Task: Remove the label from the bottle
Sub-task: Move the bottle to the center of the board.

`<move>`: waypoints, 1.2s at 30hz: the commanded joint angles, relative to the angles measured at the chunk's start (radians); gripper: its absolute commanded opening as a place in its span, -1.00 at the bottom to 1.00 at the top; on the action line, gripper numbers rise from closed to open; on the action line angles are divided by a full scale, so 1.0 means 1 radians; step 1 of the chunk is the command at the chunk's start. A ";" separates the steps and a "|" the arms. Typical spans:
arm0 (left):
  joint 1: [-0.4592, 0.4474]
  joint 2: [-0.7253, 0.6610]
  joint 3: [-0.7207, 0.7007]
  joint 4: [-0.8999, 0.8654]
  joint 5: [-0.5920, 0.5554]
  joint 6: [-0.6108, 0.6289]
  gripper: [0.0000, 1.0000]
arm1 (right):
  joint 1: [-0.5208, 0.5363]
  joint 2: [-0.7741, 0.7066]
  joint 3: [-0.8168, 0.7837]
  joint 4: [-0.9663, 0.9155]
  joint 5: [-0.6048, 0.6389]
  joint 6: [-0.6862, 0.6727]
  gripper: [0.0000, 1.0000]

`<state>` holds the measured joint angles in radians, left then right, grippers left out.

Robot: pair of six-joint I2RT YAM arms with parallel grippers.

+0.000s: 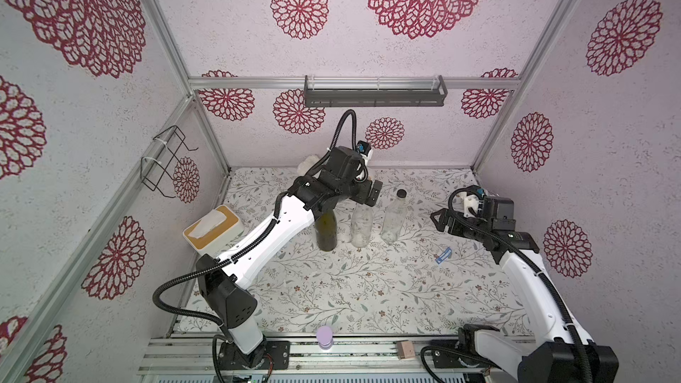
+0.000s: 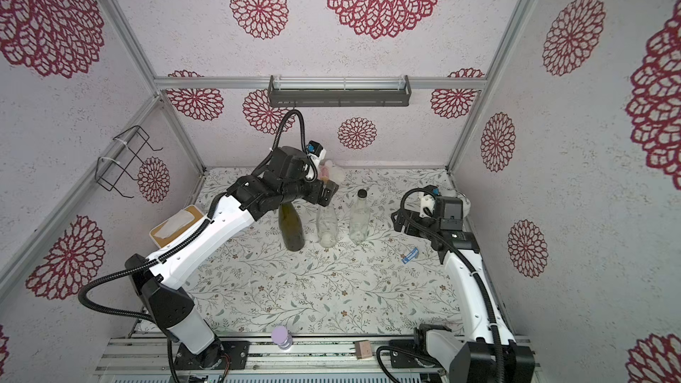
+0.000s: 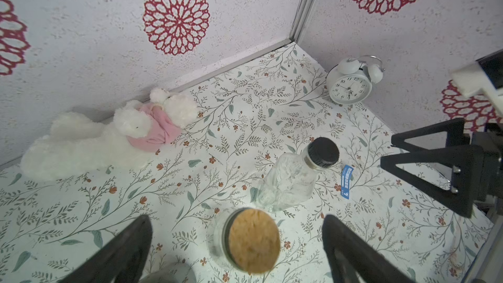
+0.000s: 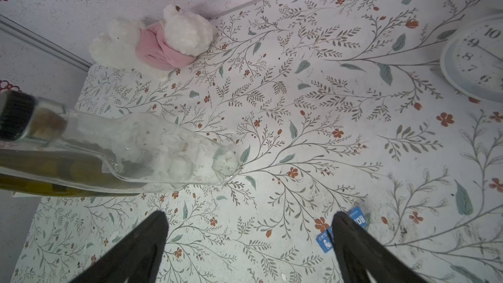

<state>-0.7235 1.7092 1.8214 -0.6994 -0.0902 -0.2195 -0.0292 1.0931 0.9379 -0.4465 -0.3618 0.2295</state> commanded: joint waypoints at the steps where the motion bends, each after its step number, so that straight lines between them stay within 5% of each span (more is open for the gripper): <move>1: 0.006 -0.013 -0.007 0.042 0.016 -0.016 0.93 | 0.005 -0.012 -0.015 0.034 -0.026 0.008 0.91; 15: 0.009 0.027 -0.024 0.061 0.028 0.004 0.44 | 0.005 -0.007 -0.056 0.057 -0.026 0.011 0.88; 36: 0.009 0.074 -0.004 0.069 0.037 0.016 0.09 | 0.005 -0.031 -0.105 0.055 -0.004 -0.018 0.88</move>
<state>-0.7216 1.7699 1.8000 -0.6483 -0.0574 -0.2096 -0.0292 1.0874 0.8375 -0.4042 -0.3698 0.2279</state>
